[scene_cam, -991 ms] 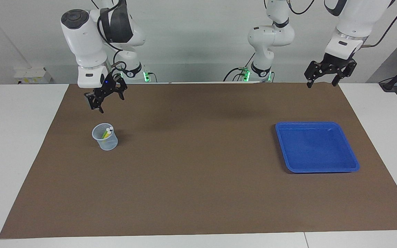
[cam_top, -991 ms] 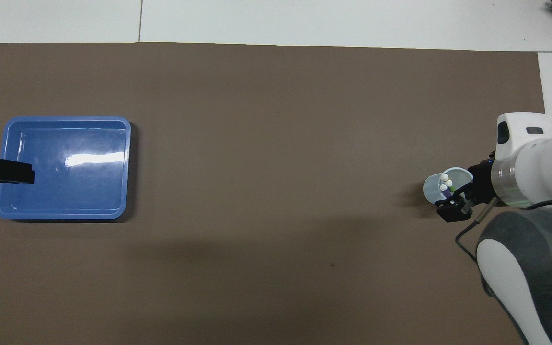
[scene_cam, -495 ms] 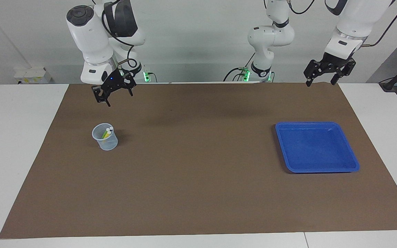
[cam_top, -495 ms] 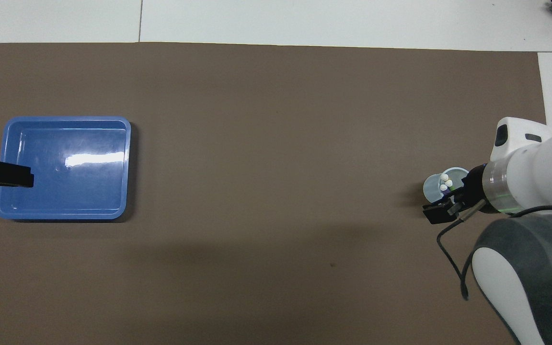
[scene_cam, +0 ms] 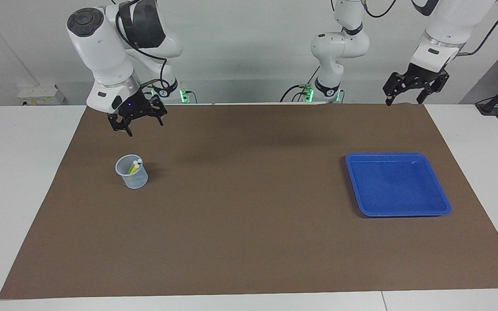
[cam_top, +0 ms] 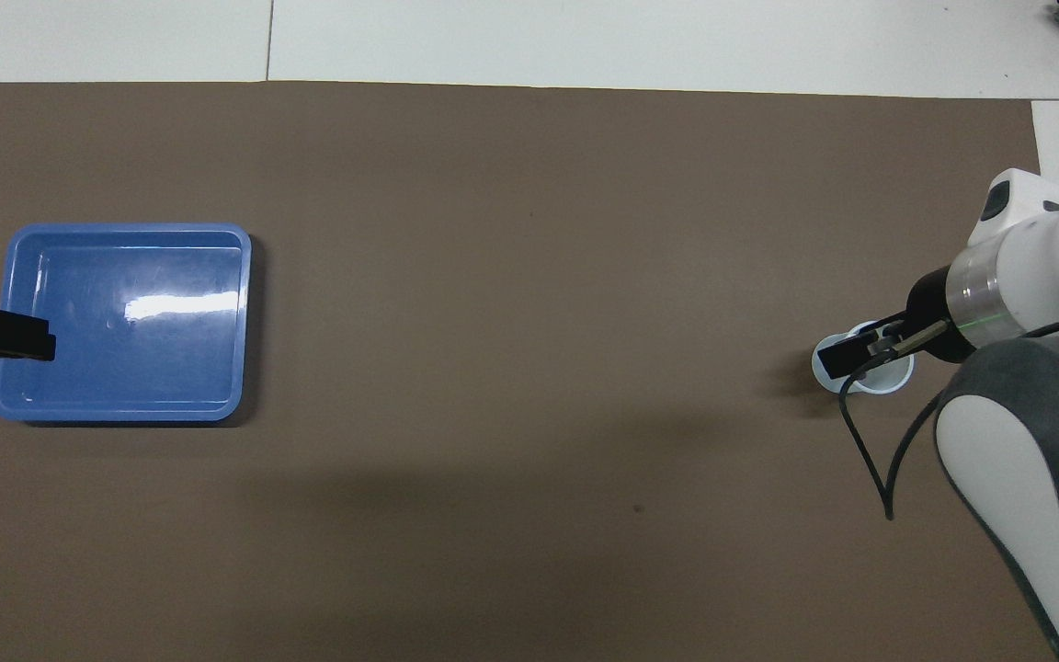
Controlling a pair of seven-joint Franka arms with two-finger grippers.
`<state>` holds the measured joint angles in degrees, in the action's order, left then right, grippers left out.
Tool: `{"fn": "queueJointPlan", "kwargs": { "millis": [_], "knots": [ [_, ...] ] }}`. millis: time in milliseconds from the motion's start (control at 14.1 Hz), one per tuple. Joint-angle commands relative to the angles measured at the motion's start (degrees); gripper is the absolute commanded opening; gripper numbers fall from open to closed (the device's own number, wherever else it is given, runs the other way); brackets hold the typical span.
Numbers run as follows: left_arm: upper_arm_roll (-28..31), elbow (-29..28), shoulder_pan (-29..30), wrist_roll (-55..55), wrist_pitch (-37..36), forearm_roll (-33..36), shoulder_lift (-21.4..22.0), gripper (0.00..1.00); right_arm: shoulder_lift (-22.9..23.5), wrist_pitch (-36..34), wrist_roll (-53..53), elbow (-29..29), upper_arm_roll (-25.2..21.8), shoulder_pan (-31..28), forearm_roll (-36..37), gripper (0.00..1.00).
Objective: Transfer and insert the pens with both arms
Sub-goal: 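Lower the green pen into the white cup and open the right gripper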
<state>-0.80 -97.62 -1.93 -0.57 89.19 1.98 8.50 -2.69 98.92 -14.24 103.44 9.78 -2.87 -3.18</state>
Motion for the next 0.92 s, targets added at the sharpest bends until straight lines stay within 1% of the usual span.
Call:
{"fn": "queueJointPlan", "kwargs": {
  "millis": [0, 142, 354, 495, 849],
  "knots": [
    [-0.3, 1.5, 0.6, 0.4, -1.7, -0.8, -0.8, 1.00, 2.1, 1.6, 3.8, -1.2, -0.5, 1.0, -0.1, 1.00],
    [-0.3, 1.5, 0.7, 0.5, -1.7, -0.8, -0.8, 1.00, 2.8, 1.5, 7.3, -1.0, -0.9, 2.2, 1.9, 1.00],
    [-0.3, 1.5, 0.8, 0.5, -2.3, -1.0, -0.8, 1.00, 2.8, 1.2, 7.6, -1.0, -0.8, 2.4, 3.0, 1.00],
    [0.0, 1.5, 1.4, 0.5, -2.4, -3.2, -0.7, 1.00, 2.4, 0.5, 7.7, -1.0, -0.9, 2.4, 3.0, 1.00],
    [0.0, 1.5, 1.4, 0.5, -2.4, -3.2, -0.7, 1.00, 2.4, -2.3, 8.8, -3.7, -1.0, 2.4, 5.1, 1.00]
  ]
}}
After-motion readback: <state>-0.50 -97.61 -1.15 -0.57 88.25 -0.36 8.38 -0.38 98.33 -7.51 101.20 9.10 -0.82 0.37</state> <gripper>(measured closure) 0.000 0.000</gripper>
